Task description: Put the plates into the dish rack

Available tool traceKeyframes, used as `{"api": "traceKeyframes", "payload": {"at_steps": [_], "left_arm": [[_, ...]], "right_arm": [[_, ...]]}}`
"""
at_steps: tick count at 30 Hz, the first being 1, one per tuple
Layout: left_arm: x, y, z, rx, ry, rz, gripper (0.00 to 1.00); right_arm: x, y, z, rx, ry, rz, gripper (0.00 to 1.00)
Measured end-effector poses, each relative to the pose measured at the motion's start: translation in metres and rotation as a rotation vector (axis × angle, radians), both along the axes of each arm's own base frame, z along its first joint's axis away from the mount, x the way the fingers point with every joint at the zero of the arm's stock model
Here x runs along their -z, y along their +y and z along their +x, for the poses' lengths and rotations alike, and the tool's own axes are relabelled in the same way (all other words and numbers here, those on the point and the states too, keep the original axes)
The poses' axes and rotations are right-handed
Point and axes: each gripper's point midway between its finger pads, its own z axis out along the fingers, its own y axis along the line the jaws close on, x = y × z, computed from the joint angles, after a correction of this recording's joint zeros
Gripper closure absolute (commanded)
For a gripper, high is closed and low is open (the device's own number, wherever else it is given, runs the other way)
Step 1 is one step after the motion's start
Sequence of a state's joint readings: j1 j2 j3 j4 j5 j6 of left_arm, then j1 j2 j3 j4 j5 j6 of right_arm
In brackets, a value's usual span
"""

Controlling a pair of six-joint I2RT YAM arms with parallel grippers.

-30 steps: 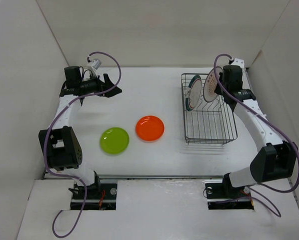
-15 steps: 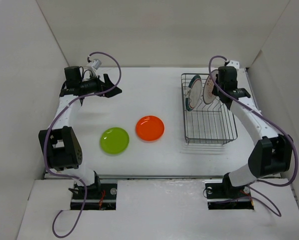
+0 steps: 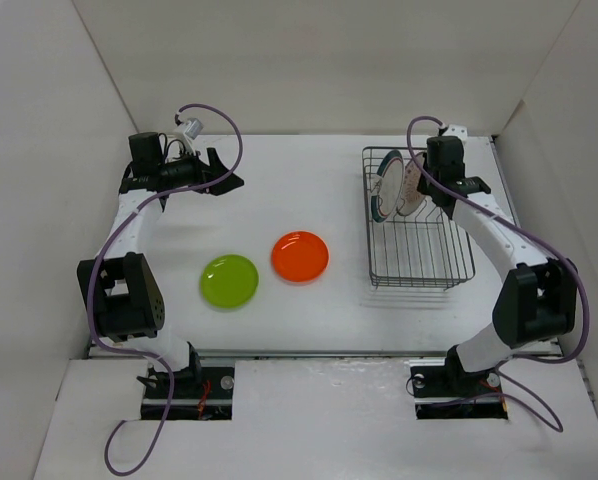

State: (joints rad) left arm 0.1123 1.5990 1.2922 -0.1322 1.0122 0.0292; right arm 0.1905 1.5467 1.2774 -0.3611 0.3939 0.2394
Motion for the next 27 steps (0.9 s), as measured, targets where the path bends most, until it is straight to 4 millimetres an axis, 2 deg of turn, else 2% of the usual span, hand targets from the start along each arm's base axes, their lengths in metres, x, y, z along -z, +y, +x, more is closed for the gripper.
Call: {"api": "traceKeyframes", "payload": {"at_steps": [2, 4, 11, 16, 18, 20, 23, 27], "left_arm": [[0.0, 0.0, 0.0, 0.0, 0.0, 0.0, 0.0], [0.0, 0.0, 0.0, 0.0, 0.0, 0.0, 0.0], [0.0, 0.0, 0.0, 0.002, -0.005, 0.003, 0.0], [0.004, 0.003, 0.002, -0.01, -0.009, 0.027, 0.0], [0.008, 0.007, 0.003, -0.024, -0.011, 0.053, 0.0], [0.014, 0.011, 0.004, -0.039, -0.01, 0.089, 0.0], [0.027, 0.019, 0.002, -0.053, 0.002, 0.153, 0.0], [0.057, 0.035, -0.01, -0.077, 0.05, 0.245, 0.0]], "right_arm": [[-0.002, 0.0, 0.002, 0.0, -0.01, 0.001, 0.72], [-0.003, 0.001, 0.003, 0.0, -0.016, 0.002, 0.6], [-0.005, 0.0, 0.004, 0.004, -0.025, -0.003, 0.59], [-0.011, -0.005, 0.001, 0.024, -0.035, -0.015, 0.41], [-0.021, -0.009, -0.005, 0.037, -0.05, -0.021, 0.3], [-0.035, -0.012, -0.011, 0.048, -0.077, -0.024, 0.3], [-0.067, -0.017, -0.024, 0.062, -0.146, -0.016, 0.23], [-0.115, -0.019, -0.046, 0.05, -0.265, 0.018, 0.15]]}}
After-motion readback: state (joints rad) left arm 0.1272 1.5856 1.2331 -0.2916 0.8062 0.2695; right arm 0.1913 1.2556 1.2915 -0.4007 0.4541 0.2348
